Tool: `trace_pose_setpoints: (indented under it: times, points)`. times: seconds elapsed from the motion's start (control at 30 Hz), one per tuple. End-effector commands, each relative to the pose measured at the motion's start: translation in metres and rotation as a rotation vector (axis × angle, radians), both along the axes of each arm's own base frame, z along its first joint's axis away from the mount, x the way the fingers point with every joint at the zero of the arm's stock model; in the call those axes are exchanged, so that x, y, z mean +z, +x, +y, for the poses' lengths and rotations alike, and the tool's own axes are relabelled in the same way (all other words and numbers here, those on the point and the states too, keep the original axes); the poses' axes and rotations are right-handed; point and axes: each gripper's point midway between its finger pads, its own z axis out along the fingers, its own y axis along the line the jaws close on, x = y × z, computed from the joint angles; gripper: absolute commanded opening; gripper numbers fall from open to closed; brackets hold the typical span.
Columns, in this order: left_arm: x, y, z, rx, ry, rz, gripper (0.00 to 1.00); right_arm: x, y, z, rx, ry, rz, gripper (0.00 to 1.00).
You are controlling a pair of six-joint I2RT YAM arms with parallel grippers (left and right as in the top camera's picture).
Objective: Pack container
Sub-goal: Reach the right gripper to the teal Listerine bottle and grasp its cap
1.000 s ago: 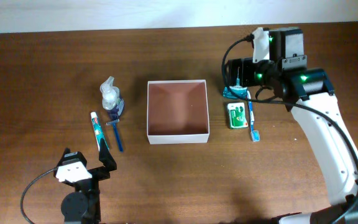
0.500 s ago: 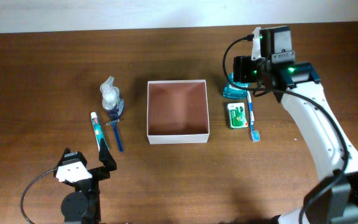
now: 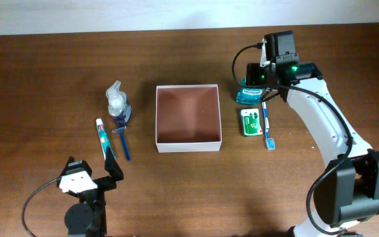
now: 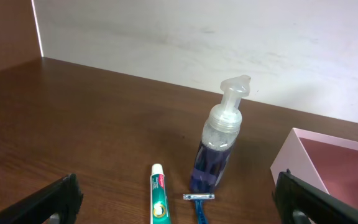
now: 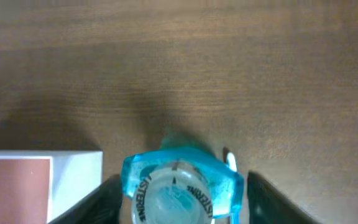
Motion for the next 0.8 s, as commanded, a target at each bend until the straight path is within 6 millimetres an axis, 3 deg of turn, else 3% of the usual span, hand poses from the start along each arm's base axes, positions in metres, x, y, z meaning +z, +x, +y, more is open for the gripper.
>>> trace_pose_setpoints:
  times: [0.0, 0.07, 0.33, 0.43, 0.63, 0.7, 0.77]
  points:
    - [0.0, 0.0, -0.0003, -0.006, 0.015, -0.004, 0.99, 0.0083, 0.0072, 0.0006, -0.013, -0.002, -0.032, 0.39]
    - [0.0, 0.0, -0.0003, -0.006, 0.014, -0.004, 0.99, 0.0086, 0.0076, 0.0006, -0.013, -0.002, -0.034, 0.32]
    - [0.0, 0.0, -0.0003, -0.006, 0.014, -0.004, 0.99, 0.0077, 0.0075, 0.0007, -0.013, -0.002, -0.032, 0.31]
    - [0.0, 0.0, -0.0003, -0.006, 0.015, -0.004, 0.99, 0.0076, 0.0074, 0.0006, -0.013, -0.002, -0.031, 0.45]
    - [0.0, 0.0, -0.0003, -0.005, 0.014, -0.004, 0.99, 0.0047, 0.0065, 0.0009, -0.012, -0.003, -0.025, 0.54]
    - [0.0, 0.0, -0.0003, -0.006, 0.015, -0.004, 0.99, 0.0052, 0.0071, 0.001, -0.012, -0.002, -0.028, 0.49]
    - [0.0, 0.0, -0.0003, -0.006, 0.015, -0.004, 0.99, 0.0049, 0.0068, 0.0009, -0.012, -0.003, -0.027, 0.37]
